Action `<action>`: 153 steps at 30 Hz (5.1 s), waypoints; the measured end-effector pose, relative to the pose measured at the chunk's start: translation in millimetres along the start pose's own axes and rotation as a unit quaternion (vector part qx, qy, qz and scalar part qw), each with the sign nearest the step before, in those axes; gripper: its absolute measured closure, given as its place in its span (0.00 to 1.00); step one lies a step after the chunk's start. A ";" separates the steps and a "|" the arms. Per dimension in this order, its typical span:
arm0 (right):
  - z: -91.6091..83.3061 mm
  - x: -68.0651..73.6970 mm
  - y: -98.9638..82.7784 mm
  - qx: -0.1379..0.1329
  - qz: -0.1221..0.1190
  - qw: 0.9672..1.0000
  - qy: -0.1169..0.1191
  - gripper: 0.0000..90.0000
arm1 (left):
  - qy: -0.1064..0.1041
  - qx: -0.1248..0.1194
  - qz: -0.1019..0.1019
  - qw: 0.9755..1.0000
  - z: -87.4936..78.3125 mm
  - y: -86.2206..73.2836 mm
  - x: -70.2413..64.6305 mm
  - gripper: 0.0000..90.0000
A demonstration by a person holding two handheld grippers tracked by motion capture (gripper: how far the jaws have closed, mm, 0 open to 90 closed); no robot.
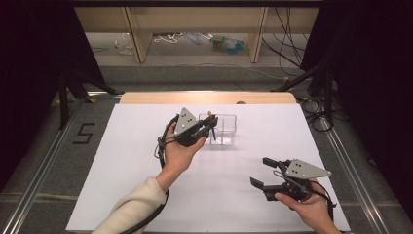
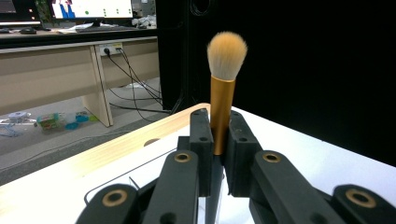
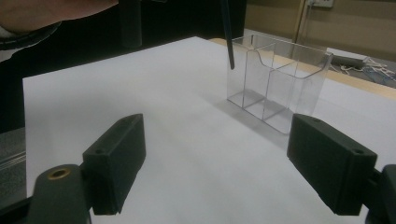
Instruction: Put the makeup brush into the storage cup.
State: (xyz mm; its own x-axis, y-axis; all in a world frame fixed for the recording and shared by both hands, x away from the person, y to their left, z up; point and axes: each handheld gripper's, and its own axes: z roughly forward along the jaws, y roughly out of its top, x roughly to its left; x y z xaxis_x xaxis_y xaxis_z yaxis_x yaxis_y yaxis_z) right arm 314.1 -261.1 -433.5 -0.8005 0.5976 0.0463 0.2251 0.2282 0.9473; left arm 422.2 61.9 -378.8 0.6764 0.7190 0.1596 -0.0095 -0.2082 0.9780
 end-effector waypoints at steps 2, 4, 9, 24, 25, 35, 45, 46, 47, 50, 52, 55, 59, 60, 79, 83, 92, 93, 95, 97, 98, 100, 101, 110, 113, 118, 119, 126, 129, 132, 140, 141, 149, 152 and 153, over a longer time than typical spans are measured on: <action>0.4 -0.8 0.0 -0.005 -0.007 1.000 -0.002 0.23 | 0.000 -0.001 -0.001 1.000 0.5 0.3 0.1 0.93; -0.1 0.6 -0.1 0.004 0.006 1.000 0.001 0.23 | 0.001 -0.001 -0.001 1.000 1.0 0.7 0.0 0.93; 0.9 -0.5 -0.3 -0.007 -0.003 1.000 -0.004 0.23 | -0.001 -0.001 -0.002 1.000 2.4 2.1 0.1 0.93; 0.0 0.8 -0.2 0.004 0.005 1.000 0.002 0.23 | -0.003 -0.001 -0.003 1.000 7.1 4.7 -0.9 0.93; 0.1 0.2 -0.2 0.001 0.000 1.000 0.001 0.23 | -0.004 -0.001 -0.002 1.000 7.4 4.9 -0.7 0.93; 0.2 -1.0 0.0 -0.007 -0.007 1.000 -0.003 0.22 | -0.004 0.000 -0.003 1.000 10.4 7.4 0.3 0.93; -1.1 1.7 0.1 0.001 0.001 1.000 -0.002 0.22 | -0.004 -0.001 -0.005 1.000 12.3 10.2 1.6 0.93; -0.6 1.1 0.2 -0.004 -0.006 1.000 -0.003 0.22 | -0.004 -0.001 -0.005 1.000 12.4 10.4 1.7 0.93; -0.1 1.5 0.1 -0.006 -0.005 1.000 -0.002 0.22 | -0.004 -0.001 -0.005 1.000 12.5 10.4 1.9 0.93; 1.7 2.6 -0.4 -0.010 -0.002 1.000 0.003 0.22 | -0.005 -0.001 -0.005 1.000 13.0 10.4 3.0 0.93; 2.7 3.0 -0.8 -0.014 -0.007 1.000 0.002 0.22 | -0.002 -0.002 -0.005 1.000 13.1 10.7 3.9 0.93; 0.7 3.6 -0.3 -0.003 -0.008 1.000 0.000 0.22 | -0.002 -0.003 -0.007 1.000 13.8 11.6 4.6 0.93; 2.5 2.9 -0.8 -0.016 -0.008 1.000 0.001 0.22 | 0.001 -0.004 -0.006 1.000 14.5 13.5 5.0 0.93; 2.5 3.1 -0.9 -0.015 -0.008 1.000 0.002 0.22 | 0.001 -0.004 -0.006 1.000 14.6 13.8 5.3 0.93; 2.8 3.3 -1.5 -0.003 -0.008 1.000 0.002 0.22 | 0.005 -0.004 -0.007 1.000 17.9 16.5 8.2 0.93; 0.2 3.9 -0.8 0.015 -0.004 1.000 0.001 0.22 | 0.005 -0.004 -0.007 1.000 19.1 17.0 8.7 0.93; 1.3 5.0 -1.3 0.012 0.008 1.000 0.007 0.22 | 0.007 -0.005 -0.008 1.000 20.8 20.1 8.7 0.93; 2.1 4.1 -1.4 0.006 0.001 1.000 0.006 0.22 | 0.007 -0.005 -0.009 1.000 21.0 20.6 8.7 0.93; 2.2 3.6 -1.6 0.006 -0.004 1.000 0.005 0.22 | 0.007 -0.006 -0.009 1.000 21.6 21.4 9.0 0.93; 2.9 3.5 -1.9 0.002 -0.003 1.000 0.008 0.22 | 0.009 -0.006 -0.009 1.000 22.1 21.9 9.4 0.93; 2.9 3.4 -1.9 0.003 -0.002 1.000 0.007 0.22 | 0.009 -0.006 -0.009 1.000 22.2 22.1 9.5 0.93; 2.9 3.0 -2.1 0.003 -0.005 1.000 0.006 0.22 | 0.009 -0.006 -0.008 1.000 22.4 22.5 9.4 0.93; 3.1 2.9 -2.2 0.002 -0.005 1.000 0.007 0.22 | 0.009 -0.006 -0.008 1.000 22.7 22.6 9.3 0.93; 1.7 4.3 -1.9 0.014 0.005 1.000 0.008 0.22 | 0.009 -0.004 -0.008 1.000 25.7 23.9 9.5 0.93; 2.1 4.2 -2.1 0.012 0.003 1.000 0.007 0.22 | 0.010 -0.004 -0.008 1.000 26.6 24.3 9.6 0.93; 2.9 3.0 -2.3 0.006 -0.004 1.000 0.006 0.22 | 0.009 -0.005 -0.009 1.000 27.6 26.2 8.8 0.93; 2.9 2.9 -2.3 0.006 -0.005 1.000 0.005 0.22 | 0.009 -0.005 -0.010 1.000 27.6 26.7 8.5 0.93; 2.9 3.0 -2.4 0.006 -0.005 1.000 0.006 0.22 | 0.011 -0.005 -0.009 1.000 29.0 28.0 8.9 0.93; 3.0 2.9 -2.4 0.006 -0.005 1.000 0.006 0.22 | 0.011 -0.005 -0.009 1.000 29.6 28.2 9.2 0.93; 2.6 3.4 -2.2 0.009 0.000 1.000 0.007 0.22 | 0.012 -0.004 -0.008 1.000 30.2 28.1 9.5 0.93; 2.4 3.3 -2.2 0.008 0.000 1.000 0.007 0.22 | 0.011 -0.003 -0.001 1.000 32.7 27.0 11.4 0.93; 3.0 2.5 -2.6 0.006 -0.007 1.000 0.005 0.22 | 0.011 -0.003 -0.002 1.000 32.9 26.9 11.6 0.93; 3.3 2.3 -2.7 0.005 -0.008 1.000 0.005 0.22 | 0.012 -0.003 -0.001 1.000 34.2 25.7 13.3 0.93; 3.2 2.7 -2.7 0.006 -0.006 1.000 0.006 0.22 | 0.012 -0.003 -0.001 1.000 34.6 24.9 13.5 0.93; 3.2 2.7 -2.7 0.007 -0.006 1.000 0.006 0.22 | 0.012 -0.003 -0.001 1.000 34.9 24.7 13.6 0.93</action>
State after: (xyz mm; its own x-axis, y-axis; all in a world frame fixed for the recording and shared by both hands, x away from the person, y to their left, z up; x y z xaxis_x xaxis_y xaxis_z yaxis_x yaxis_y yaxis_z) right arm 313.1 -257.6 -436.9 -0.8101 0.5850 0.0383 0.2221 0.2458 0.9435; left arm 456.9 43.4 -357.1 0.6583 0.7353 0.1614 -0.0130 -0.2033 0.9790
